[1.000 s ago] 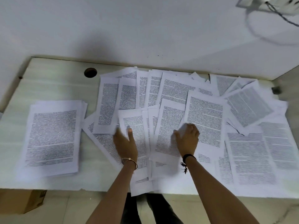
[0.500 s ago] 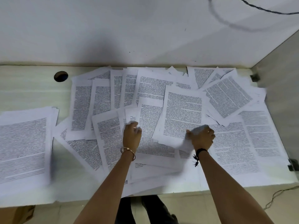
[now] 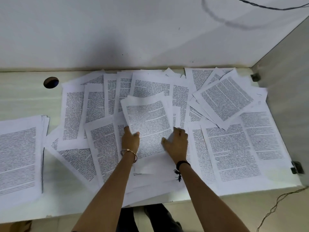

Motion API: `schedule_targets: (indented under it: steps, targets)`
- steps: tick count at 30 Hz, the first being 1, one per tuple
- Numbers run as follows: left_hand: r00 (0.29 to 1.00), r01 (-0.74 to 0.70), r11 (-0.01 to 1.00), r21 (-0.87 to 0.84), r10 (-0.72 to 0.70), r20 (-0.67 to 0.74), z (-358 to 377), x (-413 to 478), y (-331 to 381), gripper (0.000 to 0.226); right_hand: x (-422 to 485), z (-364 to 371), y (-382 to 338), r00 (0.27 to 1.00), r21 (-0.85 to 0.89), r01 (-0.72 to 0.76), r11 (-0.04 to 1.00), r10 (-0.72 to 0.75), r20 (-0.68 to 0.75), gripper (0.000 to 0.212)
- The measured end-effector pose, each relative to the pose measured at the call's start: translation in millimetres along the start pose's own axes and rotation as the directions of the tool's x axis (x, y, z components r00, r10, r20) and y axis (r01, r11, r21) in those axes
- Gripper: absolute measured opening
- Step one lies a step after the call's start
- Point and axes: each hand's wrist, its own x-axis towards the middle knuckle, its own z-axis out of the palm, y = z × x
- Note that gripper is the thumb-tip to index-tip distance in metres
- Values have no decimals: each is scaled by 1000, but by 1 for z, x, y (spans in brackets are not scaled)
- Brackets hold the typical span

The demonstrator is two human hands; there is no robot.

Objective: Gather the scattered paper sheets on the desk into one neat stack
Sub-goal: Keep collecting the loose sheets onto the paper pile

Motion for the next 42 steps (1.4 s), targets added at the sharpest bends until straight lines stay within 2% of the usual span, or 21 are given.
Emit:
schedule_targets:
  steps: [2, 4, 8, 10, 13, 15, 18, 22, 27, 29, 31, 33, 35, 36, 37, 39, 40, 42]
  targets:
    - [1000, 4, 999, 44, -4, 3, -4, -3, -8, 46, 0, -3, 0, 977, 11, -152, 988, 152, -147, 72]
    - [1000, 12, 996, 84, -12, -8, -9, -6, -19, 50, 2, -7, 2, 947, 47, -266, 963, 270, -176, 78]
    - [972, 84, 969, 234, -28, -233, -18, -19, -37, 49, -2, -1, -5, 991, 73, -120, 990, 124, -59, 79]
    - [954, 111, 971, 210, -45, -297, -21, -25, -36, 54, -9, 7, -13, 999, 70, -32, 997, 31, 24, 81]
    - [956, 88, 988, 126, -48, -290, -23, -25, -34, 66, -14, 13, -23, 998, 112, -3, 994, -5, 66, 80]
    - [955, 108, 994, 5, -102, -279, -27, -20, -33, 68, -15, 11, -28, 997, 173, -59, 983, 50, 55, 74]
    - [959, 173, 976, -132, -198, -202, -34, -18, -34, 54, -20, 2, -27, 984, 272, -175, 946, 181, 6, 62]
    - [994, 105, 967, -233, -93, 60, -36, -20, -43, 41, -29, 3, -20, 979, 193, -197, 961, 202, -5, 62]
    - [993, 62, 909, -413, -16, 115, -57, -11, -38, 24, -35, 3, -32, 966, 281, -164, 946, 212, -149, 63]
    - [991, 87, 839, -537, -19, 132, -75, -3, -37, 19, -35, 5, -40, 985, 301, -89, 949, 128, -113, 66]
    - [990, 106, 760, -641, -24, 136, -93, 3, -35, 19, -30, 8, -50, 999, 367, -30, 930, 16, 42, 63]
    - [993, 102, 729, -677, -29, 117, -108, 9, -32, 16, -19, 12, -59, 976, 502, -79, 861, -36, 215, 48]
    - [994, 102, 765, -635, -46, 103, -115, 23, -29, 23, -6, 10, -71, 973, 583, -125, 803, -14, 229, 59]
    - [992, 103, 819, -565, -43, 119, -116, 29, -27, 27, 1, 8, -76, 971, 593, -160, 789, 18, 238, 66]
    - [990, 97, 869, -485, -34, 137, -114, 38, -28, 33, 6, 6, -80, 971, 606, -152, 781, 2, 241, 62]
    - [989, 72, 938, -339, -23, 144, -108, 53, -28, 51, 22, 6, -86, 966, 518, -100, 849, -42, 255, 26]
    - [994, 66, 951, -301, -36, 103, -107, 59, -28, 58, 30, 6, -86, 977, 473, -63, 879, -43, 210, 24]
    - [998, 62, 962, -266, -63, 3, -107, 68, -22, 60, 44, 5, -77, 997, 359, -79, 930, 66, 49, 47]
